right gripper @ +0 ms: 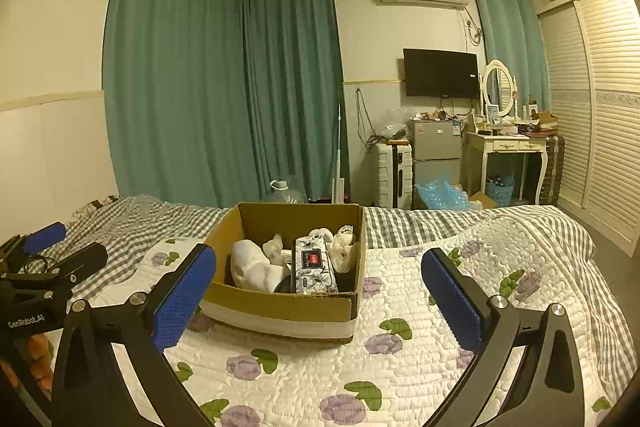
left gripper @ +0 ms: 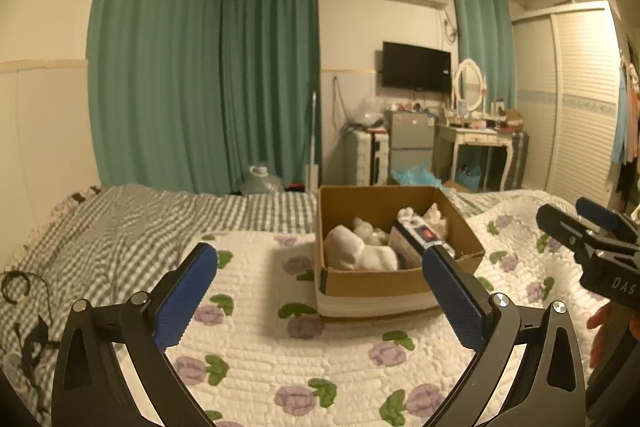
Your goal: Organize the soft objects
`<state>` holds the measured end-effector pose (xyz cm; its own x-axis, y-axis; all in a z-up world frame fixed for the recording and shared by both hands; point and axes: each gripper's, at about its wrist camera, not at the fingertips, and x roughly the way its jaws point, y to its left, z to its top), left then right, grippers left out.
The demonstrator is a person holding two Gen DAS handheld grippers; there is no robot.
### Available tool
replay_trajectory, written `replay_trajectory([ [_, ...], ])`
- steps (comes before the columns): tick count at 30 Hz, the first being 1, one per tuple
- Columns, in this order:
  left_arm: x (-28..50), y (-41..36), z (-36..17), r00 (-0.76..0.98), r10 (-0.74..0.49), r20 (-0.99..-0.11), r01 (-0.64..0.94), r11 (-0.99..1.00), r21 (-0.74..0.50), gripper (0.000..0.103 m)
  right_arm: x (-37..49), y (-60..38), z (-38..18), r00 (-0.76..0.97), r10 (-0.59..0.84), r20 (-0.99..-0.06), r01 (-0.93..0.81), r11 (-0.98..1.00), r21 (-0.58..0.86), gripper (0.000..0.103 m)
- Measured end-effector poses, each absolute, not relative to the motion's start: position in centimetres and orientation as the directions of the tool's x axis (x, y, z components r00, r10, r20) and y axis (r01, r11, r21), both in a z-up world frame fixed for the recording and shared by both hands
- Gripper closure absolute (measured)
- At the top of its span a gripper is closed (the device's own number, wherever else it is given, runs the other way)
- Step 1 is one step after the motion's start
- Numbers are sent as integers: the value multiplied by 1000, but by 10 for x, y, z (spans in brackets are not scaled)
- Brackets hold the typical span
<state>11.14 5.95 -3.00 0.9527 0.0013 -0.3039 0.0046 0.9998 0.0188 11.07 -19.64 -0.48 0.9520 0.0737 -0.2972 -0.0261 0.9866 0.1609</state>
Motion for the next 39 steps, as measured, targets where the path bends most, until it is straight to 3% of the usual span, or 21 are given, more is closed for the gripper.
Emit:
replay_trajectory([
  [39, 109, 57, -30, 946, -16, -322, 24, 1000, 20, 0, 116, -180, -13, 942, 90, -324, -51, 991, 127, 0],
])
